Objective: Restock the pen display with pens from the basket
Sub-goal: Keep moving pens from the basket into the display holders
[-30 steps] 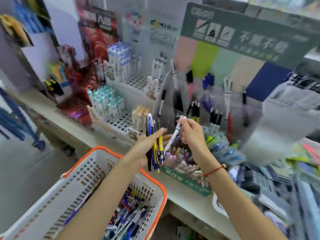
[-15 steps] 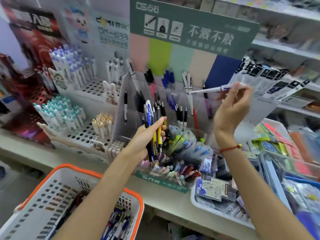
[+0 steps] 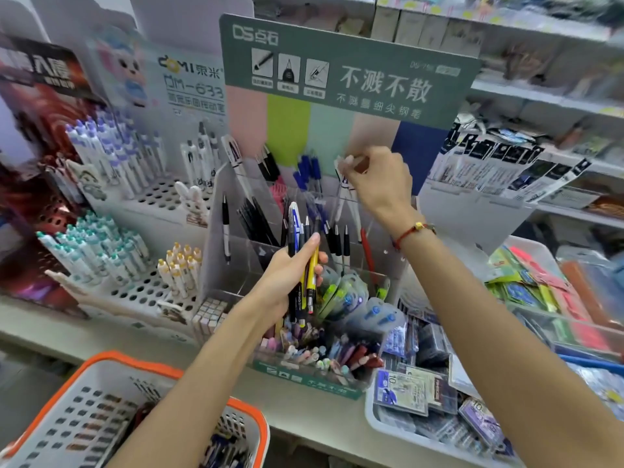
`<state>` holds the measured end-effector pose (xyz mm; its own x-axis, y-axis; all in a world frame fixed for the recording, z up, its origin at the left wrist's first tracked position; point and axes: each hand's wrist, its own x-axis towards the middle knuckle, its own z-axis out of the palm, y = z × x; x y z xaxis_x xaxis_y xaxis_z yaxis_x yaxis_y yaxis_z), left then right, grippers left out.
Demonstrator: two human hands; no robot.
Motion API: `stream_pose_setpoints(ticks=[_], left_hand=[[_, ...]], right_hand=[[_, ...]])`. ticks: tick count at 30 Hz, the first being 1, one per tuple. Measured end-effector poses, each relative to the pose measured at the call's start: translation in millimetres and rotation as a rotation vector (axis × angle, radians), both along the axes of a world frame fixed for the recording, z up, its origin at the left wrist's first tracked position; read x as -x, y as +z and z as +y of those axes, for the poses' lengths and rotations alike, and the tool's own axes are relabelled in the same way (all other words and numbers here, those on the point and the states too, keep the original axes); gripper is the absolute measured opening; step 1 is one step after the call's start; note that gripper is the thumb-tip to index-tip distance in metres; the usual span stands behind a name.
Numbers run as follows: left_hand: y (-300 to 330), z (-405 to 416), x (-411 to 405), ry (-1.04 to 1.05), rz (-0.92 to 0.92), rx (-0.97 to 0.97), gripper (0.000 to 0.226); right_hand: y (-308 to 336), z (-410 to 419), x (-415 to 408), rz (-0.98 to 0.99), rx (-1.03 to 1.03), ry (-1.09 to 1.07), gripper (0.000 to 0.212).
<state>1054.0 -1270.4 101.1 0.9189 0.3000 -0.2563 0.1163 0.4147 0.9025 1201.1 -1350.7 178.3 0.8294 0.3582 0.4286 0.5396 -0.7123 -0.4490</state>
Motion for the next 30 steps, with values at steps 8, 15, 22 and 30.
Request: stream_pose_setpoints(ticks=[8,15,22,30], left_hand=[[3.7,-6.2,1.9,-0.015,-0.009,0.001,0.020],[4.9,-10.5,8.0,-0.113,0.001,-0.174,0.035],[24.9,-9.4,5.0,-0.235,-0.048,-0.303,0.020],[17.9,0.4,7.1,-0.222,0.017,-0.336,0.034]], right_hand=[[0.2,-4.6,7.0,-0.001,0.001,0.110,0.044],[-2.4,-18.3,43.9,0.417,0.179,0.348,0.048],[-15.9,-33.0,50.3,0.370,-0.334,0.235,0.036],[-6.2,-50.1,15.5,-0.009,-0.964,-0.183,0.031]])
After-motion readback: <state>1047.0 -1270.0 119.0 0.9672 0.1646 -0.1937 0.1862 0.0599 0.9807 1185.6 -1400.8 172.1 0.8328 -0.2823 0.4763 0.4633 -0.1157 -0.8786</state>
